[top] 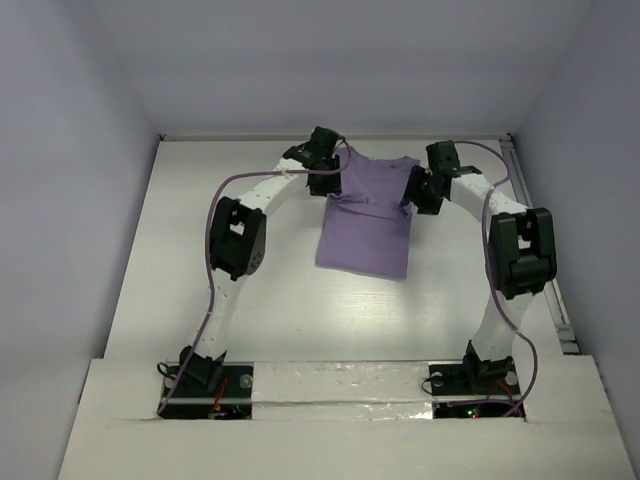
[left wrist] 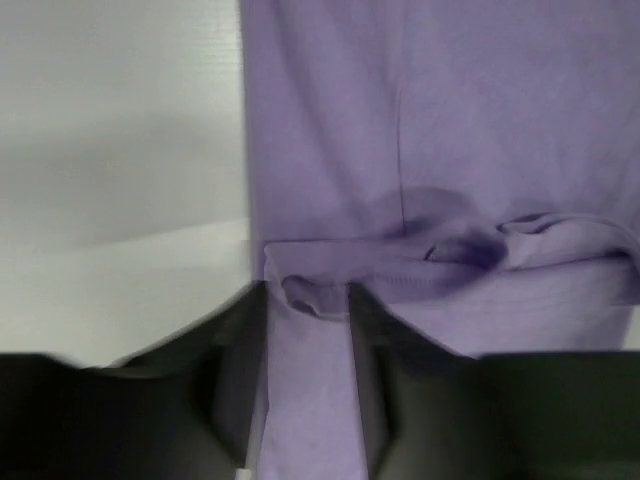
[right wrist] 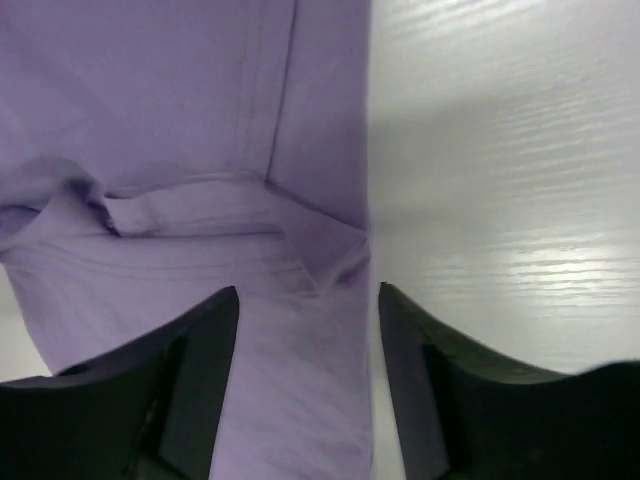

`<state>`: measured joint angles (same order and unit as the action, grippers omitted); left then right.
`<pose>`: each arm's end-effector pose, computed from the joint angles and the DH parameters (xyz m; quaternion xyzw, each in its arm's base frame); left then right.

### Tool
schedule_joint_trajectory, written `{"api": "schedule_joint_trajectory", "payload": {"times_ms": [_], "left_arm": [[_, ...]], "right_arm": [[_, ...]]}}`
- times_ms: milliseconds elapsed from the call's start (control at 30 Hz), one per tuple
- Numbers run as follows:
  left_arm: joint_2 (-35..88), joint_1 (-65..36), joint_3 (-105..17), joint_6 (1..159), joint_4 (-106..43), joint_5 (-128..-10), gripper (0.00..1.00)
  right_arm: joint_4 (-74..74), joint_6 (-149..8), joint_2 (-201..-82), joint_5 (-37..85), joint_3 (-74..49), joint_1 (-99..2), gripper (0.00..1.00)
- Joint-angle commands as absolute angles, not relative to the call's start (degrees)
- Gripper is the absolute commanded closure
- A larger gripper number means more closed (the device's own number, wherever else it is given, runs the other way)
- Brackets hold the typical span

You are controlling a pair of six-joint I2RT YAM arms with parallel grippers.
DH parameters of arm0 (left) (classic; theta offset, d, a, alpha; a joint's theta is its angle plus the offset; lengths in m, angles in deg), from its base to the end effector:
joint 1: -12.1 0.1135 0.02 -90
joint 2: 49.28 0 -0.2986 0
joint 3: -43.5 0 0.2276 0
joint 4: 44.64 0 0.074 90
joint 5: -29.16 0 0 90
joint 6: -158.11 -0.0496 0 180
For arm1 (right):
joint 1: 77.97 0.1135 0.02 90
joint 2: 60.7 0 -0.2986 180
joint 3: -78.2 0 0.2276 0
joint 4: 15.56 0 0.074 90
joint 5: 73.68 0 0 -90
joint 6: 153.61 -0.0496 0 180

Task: Fold and stack the t-shirts
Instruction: Fold the folded rectangular tshirt in 1/3 of the way

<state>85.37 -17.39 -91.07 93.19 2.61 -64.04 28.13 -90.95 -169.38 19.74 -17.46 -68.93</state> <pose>0.4697 -0.2688 0.2348 0.0460 0.9300 -0.1898 0.3113 0.3997 0.0666 0.2419 0.1438 0.9468 0.1165 0.2631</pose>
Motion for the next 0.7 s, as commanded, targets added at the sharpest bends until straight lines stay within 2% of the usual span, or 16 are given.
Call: {"api": "schedule_joint_trajectory", "payload": {"times_ms": [0, 33, 100, 133, 167, 200, 233, 267, 333, 467, 667], "left_arm": [[76.51, -16.73, -92.38, 93.51, -1.31, -61.46, 0.63], [75.02, -16.73, -91.94, 93.42, -1.49, -60.93, 0.5], [69.14, -16.73, -87.21, 93.77, -3.33, -58.9, 0.43], [66.94, -16.73, -83.71, 94.12, -4.82, -59.25, 0.42], [62.13, -17.42, -75.41, 94.74, -8.84, -60.56, 0.47], [59.91, -18.39, -71.06, 96.39, -11.31, -62.57, 0.52], [58.06, -19.01, -66.49, 97.54, -13.51, -64.16, 0.65], [55.6, -19.53, -58.79, 98.69, -17.28, -67.4, 0.73], [53.66, -21.9, -52.33, 101.32, -22.03, -70.32, 0.91], [52.51, -23.93, -39.94, 103.18, -25.3, -69.9, 0.97], [52.68, -23.93, -33.59, 103.18, -27.68, -69.45, 0.98]], "right_arm": [[31.35, -89.02, -167.49, 21.15, -24.17, -69.45, 0.34], [31.8, -88.84, -165.83, 21.85, -24.88, -69.45, 0.29], [31.2, -88.66, -163.37, 23.34, -23.23, -68.84, 0.32], [29.19, -88.75, -161.01, 24.48, -21.82, -68.31, 0.66], [28.13, -88.84, -160.37, 25.97, -19.29, -68.3, 0.93], [26.98, -89.19, -160.19, 27.81, -18.22, -67.43, 1.0], [25.06, -89.62, -160.45, 30.79, -17.6, -65.86, 1.0], [24.6, -89.8, -162.02, 31.25, -17.42, -64.63, 1.0], [24.69, -89.54, -164.22, 31.7, -18.82, -61.03, 1.0], [23.9, -89.36, -168.36, 29.94, -21.63, -56.63, 1.0], [24.51, -89.45, -175.56, 29.59, -25.06, -55.47, 1.0]]}}
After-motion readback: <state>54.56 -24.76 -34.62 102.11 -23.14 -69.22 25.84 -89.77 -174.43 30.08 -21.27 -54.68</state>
